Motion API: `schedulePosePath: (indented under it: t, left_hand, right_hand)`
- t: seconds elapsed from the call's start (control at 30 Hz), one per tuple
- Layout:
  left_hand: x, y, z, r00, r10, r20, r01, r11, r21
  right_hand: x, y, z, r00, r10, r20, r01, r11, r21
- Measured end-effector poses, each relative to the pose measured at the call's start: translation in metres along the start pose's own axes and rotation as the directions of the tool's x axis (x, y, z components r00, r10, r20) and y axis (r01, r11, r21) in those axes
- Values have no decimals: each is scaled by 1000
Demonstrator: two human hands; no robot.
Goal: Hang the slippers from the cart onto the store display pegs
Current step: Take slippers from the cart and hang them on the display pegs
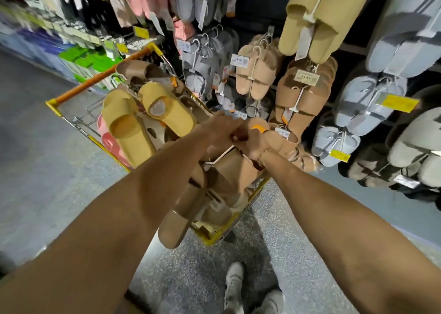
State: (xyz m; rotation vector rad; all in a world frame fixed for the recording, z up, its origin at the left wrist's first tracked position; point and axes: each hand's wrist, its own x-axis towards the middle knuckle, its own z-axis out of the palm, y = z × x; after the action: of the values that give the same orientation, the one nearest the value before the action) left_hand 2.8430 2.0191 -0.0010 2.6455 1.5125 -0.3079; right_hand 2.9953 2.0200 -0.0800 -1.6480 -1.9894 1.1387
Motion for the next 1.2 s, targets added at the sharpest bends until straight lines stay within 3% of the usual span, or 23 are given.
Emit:
schedulePosePath:
  t: [0.1,0.2,0.27,0.33,0.4,0.47,0.53,0.6,0.67,0.77,0.83,0.93,1.03,1.13,1.2]
  left_hand:
    - [9,4,-18,996,12,-91,-18,997,-75]
    - [17,13,-39,962,-46,-269,-13,977,-213]
    - [20,20,-57,918,-183,-351,39,925,-378]
    - [28,25,-74,867,-381,-322,229,877,-422]
    - [36,31,-94,805,-563,-185,401,747,-530]
    - [47,39,-117,767,-642,1,445,531,-721]
    - [58,51,-145,780,-613,129,373,289,-882]
    - [71,62,-173,796,-594,112,252,159,-955]
    - [86,74,-200,816,-578,16,144,177,-974]
    - [96,104,-251,853,-501,-146,-22,245,-969]
    - [99,125,-286,844,-471,-254,-113,306,-945]
    - [107,153,-332,804,-457,-380,-213,376,-902]
    - [110,175,-373,761,-413,-501,-297,464,-834]
    - [114,195,-404,728,-315,-609,-360,581,-730]
    - [118,208,-418,704,-225,-674,-375,688,-622]
  right_hand:
    - [-16,-18,-31,993,8,-122,9,990,141]
    - [-24,-32,-62,954,201,-224,-137,953,269]
    - [-36,-45,-90,892,300,-339,-163,911,379]
    - [-50,-54,-122,841,335,-425,-174,911,374]
    - [-60,-55,-151,797,376,-474,-198,902,383]
    - [-66,-57,-176,755,420,-504,-151,859,490]
    - [-71,-60,-201,684,440,-581,-82,839,538]
    - [-80,-61,-230,643,473,-603,-39,806,590]
    - [-105,-71,-258,639,482,-600,16,771,637]
    - [-138,-74,-293,706,412,-576,192,672,716]
    - [-154,-73,-315,708,404,-579,264,610,747]
    - [-176,-75,-345,689,390,-611,270,644,716]
    - [-195,-75,-370,705,360,-611,180,742,645]
    - [-217,-84,-399,723,359,-590,-103,901,422]
    - [-233,-97,-421,618,274,-737,-225,960,169]
